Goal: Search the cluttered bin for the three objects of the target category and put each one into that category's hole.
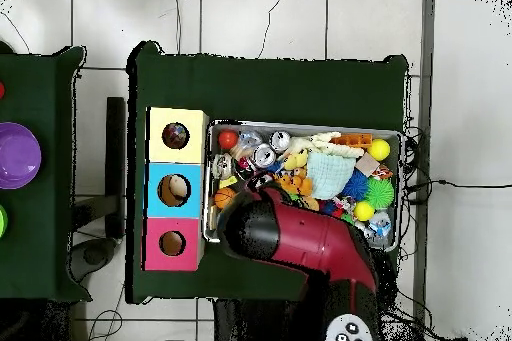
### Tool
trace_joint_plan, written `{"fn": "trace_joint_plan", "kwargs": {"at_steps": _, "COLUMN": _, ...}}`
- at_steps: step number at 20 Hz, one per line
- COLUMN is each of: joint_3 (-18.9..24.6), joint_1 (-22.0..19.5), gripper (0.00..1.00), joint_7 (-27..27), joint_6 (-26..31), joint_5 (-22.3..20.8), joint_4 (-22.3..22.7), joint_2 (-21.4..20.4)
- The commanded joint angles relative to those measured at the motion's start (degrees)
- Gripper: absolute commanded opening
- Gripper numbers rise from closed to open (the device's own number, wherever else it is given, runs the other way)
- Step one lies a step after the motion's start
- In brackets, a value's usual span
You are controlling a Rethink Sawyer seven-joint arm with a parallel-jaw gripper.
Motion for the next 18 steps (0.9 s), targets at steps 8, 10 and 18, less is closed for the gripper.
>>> {"fn": "trace_joint_plan", "kwargs": {"at_steps": 8, "joint_3": 11.72, "joint_1": -12.15, "gripper": 0.0, "joint_7": -8.42, "joint_6": -5.22, "joint_5": -13.81, "joint_4": 7.73, "joint_2": -2.63}}
{"fn": "trace_joint_plan", "kwargs": {"at_steps": 10, "joint_3": 11.91, "joint_1": -12.76, "gripper": 0.0, "joint_7": -7.34, "joint_6": -6.2, "joint_5": -15.46, "joint_4": 7.62, "joint_2": -2.4}}
{"fn": "trace_joint_plan", "kwargs": {"at_steps": 18, "joint_3": 13.32, "joint_1": -15.53, "gripper": 0.0, "joint_7": -4.92, "joint_6": -8.85, "joint_5": -20.46, "joint_4": 6.07, "joint_2": -0.5}}
